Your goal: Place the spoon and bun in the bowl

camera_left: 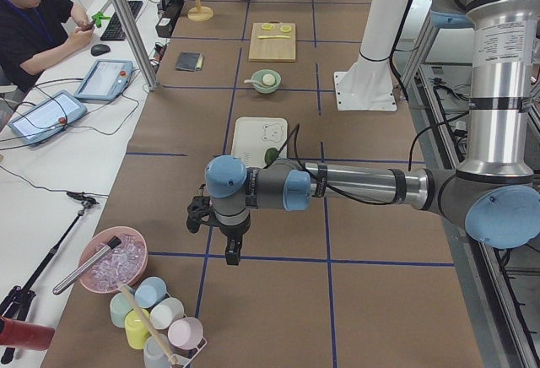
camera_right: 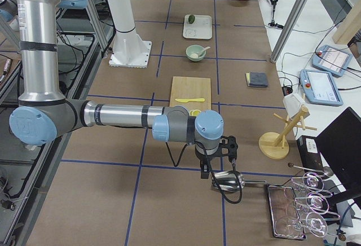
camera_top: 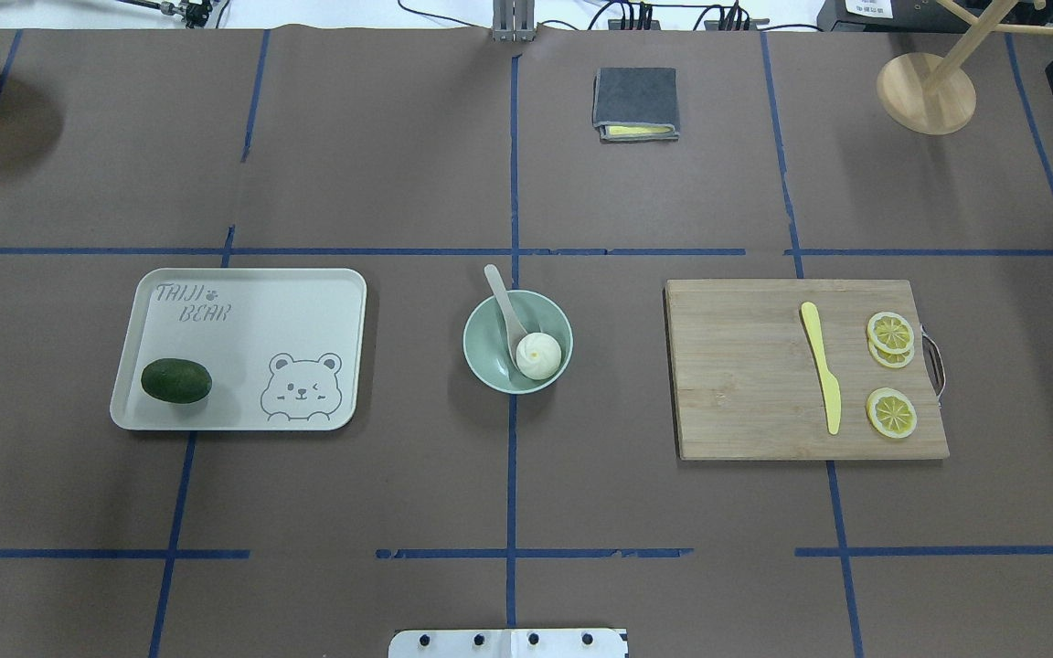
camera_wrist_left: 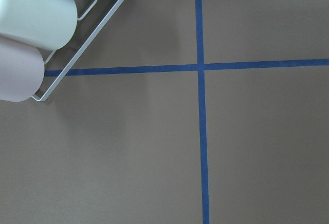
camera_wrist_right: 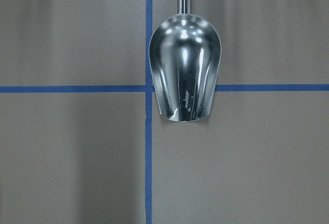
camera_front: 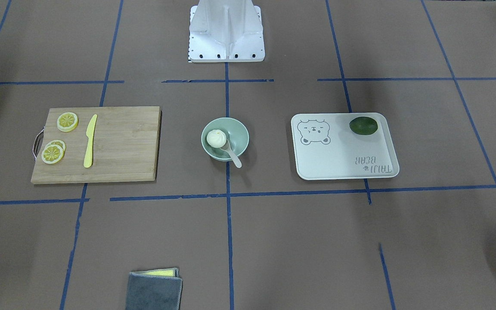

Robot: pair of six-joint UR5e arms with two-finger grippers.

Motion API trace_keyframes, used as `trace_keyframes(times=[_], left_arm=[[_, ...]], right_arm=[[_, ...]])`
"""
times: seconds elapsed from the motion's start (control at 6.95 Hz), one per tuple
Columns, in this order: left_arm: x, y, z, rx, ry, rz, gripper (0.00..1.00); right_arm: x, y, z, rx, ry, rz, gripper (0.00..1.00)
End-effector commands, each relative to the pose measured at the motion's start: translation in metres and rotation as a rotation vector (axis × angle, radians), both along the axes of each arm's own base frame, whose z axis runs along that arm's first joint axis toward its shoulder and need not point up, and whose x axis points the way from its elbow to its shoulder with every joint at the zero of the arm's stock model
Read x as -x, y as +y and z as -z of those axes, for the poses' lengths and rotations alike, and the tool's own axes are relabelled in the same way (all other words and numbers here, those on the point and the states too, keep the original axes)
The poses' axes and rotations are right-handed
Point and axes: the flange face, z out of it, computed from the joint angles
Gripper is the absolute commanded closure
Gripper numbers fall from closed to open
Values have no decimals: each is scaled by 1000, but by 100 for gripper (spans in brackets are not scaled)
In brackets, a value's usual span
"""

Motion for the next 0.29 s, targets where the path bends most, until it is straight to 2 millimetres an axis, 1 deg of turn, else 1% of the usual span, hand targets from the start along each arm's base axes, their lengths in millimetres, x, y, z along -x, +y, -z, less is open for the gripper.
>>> trace_keyframes(times=[0.0,0.14], left_arm=[[0,0,0,1,1,0,0],[-1,0,0,1,0,-2,0]], right_arm=[[0,0,0,-1,0,1,0],[0,-1,1,-2,0,1,0]])
